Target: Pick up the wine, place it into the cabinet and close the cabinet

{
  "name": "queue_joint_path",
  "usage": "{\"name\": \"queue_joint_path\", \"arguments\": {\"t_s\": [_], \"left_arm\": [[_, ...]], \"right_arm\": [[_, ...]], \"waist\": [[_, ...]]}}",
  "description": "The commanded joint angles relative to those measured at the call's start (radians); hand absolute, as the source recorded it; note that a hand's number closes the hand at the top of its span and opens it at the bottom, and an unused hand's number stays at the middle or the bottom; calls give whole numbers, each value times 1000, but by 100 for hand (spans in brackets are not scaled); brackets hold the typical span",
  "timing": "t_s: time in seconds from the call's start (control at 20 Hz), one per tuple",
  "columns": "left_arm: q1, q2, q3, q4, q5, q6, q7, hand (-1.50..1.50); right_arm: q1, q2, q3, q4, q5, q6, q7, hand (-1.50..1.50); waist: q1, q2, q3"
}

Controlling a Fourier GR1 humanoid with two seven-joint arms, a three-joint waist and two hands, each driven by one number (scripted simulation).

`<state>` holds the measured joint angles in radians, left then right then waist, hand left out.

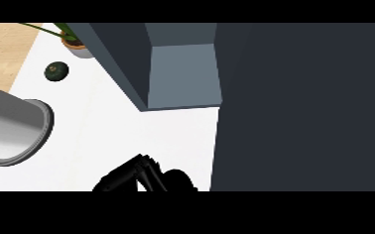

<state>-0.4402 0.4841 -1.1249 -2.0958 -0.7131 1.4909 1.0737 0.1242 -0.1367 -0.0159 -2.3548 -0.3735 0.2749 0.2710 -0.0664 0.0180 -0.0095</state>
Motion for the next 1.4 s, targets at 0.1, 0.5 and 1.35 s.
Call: {"name": "queue_joint_path", "arguments": {"t_s": [0.1, 0.5, 1.35], "left_arm": [[-121, -36, 51, 64, 112, 9, 22, 150], [-231, -87, 74, 248, 210, 9, -7, 150], [-240, -152, 35, 496, 323, 9, -156, 150]], "right_arm": [[28, -19, -33, -49, -46, 14, 14, -150], [2, -32, -74, -18, -50, 25, -6, -150], [-22, -47, -114, 12, -87, 36, 10, -150]], "waist": [[-15, 3, 2], [-16, 7, 4], [-13, 12, 3]]}}
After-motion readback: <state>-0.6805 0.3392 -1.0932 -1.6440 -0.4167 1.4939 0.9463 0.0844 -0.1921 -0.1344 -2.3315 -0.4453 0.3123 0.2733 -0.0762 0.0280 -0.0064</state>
